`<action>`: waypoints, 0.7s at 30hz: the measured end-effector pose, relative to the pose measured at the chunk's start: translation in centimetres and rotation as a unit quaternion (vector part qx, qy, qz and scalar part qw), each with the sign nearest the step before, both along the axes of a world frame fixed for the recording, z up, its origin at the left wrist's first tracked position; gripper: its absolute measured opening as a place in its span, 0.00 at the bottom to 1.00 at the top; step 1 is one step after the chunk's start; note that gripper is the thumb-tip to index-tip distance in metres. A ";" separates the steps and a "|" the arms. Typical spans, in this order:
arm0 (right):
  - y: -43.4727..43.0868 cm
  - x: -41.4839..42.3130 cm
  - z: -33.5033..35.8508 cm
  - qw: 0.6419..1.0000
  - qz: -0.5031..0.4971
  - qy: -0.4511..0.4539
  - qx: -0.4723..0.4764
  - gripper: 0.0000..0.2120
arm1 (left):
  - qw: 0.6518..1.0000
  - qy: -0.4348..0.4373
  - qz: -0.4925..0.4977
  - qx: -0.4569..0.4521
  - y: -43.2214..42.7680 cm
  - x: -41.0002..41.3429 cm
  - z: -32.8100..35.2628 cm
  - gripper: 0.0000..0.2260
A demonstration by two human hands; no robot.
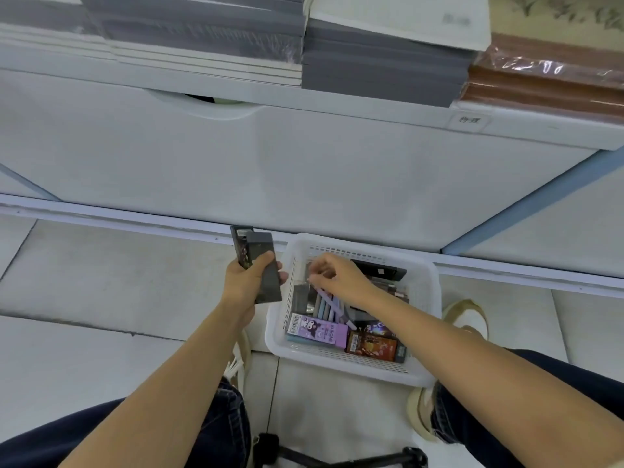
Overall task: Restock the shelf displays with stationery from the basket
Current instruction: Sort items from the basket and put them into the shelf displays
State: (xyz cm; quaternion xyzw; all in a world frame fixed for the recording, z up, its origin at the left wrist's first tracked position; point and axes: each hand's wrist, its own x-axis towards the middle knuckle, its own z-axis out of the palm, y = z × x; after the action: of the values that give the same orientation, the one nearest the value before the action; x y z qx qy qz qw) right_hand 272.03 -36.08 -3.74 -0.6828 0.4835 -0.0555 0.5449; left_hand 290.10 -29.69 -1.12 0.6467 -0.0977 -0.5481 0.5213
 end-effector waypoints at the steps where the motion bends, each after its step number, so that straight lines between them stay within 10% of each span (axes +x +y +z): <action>1: 0.0 0.1 -0.8 0.999 0.021 0.027 -0.023 0.16 | 1.000 -0.010 0.003 0.017 0.1 0.3 -0.3 0.04; 8: 1.9 3.0 -6.5 0.954 0.168 0.208 -0.137 0.30 | 0.988 -0.068 -0.117 0.068 1.7 0.4 -2.4 0.06; 21: -4.2 0.0 3.9 0.996 -0.004 -0.057 -0.069 0.04 | 0.966 -0.128 -0.225 0.024 0.3 0.0 0.6 0.09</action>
State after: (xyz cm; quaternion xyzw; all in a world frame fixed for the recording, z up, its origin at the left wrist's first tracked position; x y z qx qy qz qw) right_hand 272.06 -40.33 0.13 -0.7125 0.4499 -0.1297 0.5227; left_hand 290.07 -29.39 -0.51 0.6855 -0.2932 -0.5659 0.3520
